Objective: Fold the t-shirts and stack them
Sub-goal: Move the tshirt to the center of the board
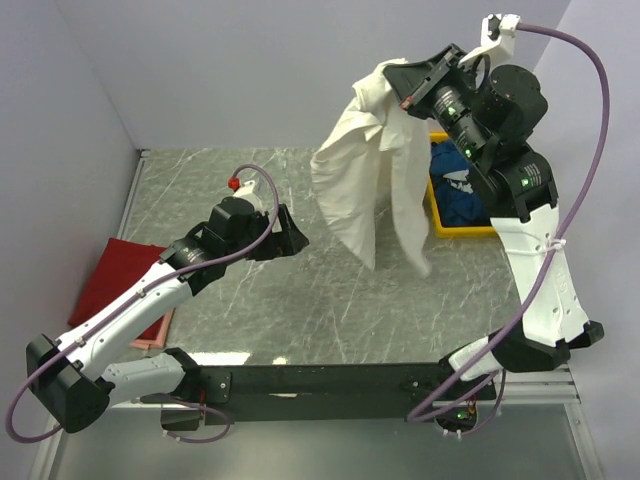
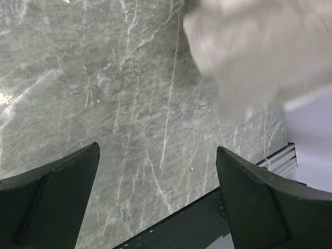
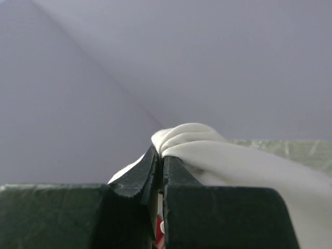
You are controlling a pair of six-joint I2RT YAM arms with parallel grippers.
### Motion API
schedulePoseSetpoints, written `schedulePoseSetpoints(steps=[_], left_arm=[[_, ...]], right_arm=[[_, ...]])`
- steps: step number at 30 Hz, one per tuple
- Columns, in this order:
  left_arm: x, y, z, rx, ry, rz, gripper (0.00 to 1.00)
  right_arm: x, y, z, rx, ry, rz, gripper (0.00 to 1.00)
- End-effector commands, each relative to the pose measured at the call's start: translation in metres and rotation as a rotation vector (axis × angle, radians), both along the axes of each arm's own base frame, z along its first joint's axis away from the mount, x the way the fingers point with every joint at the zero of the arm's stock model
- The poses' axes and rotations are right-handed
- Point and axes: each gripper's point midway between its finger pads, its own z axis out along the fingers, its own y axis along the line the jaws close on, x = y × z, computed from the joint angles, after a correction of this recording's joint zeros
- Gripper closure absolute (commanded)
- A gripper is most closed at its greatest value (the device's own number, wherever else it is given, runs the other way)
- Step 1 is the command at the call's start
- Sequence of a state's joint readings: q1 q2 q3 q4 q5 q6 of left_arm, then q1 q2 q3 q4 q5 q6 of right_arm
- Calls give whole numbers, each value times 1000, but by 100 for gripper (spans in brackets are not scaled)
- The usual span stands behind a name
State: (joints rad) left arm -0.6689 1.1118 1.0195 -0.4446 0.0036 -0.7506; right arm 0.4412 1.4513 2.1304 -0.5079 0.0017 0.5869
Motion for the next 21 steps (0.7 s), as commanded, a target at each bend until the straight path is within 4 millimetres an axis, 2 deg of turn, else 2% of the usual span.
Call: schedulePoseSetpoints(steps=[1,6,10,11,12,13,14,15,16,17,18,20,21], left_arm=[[5,-6,10,-45,-25,-1,1],[3,-2,8,-44,-20,14,1],[0,3,3,-42,-4,27,0],[4,9,4,-33,-16,59,1],[3,11,4,-32,-17,63,1],[2,13,1,-24,-12,67,0],[2,14,1,-19,-13,67,1],[2,15,-2,-9,-9,70,1],[1,16,-6,0,-1,70,0],[0,17,-12,12,9,71,1],[-1,18,-22,27,24,69,0],[0,21,-37,44,48,89,1],[0,20,-49,56,75,94,1]], right_arm=[[-31,6,63,77,-191,4,100],[-7,29,40,49,-126,-4,100],[41,44,-18,-23,2,-54,100],[53,39,-30,-33,34,-74,100],[66,40,-48,-36,83,-70,100],[78,41,-75,-51,140,-68,100],[90,29,-91,-50,175,-77,100],[96,28,-100,-14,195,-65,100],[103,30,-142,-28,279,-39,100],[107,26,-161,-19,317,-26,100],[112,18,-197,-3,382,-20,100],[116,6,-232,5,440,-42,100],[121,-8,-247,22,464,-73,100]])
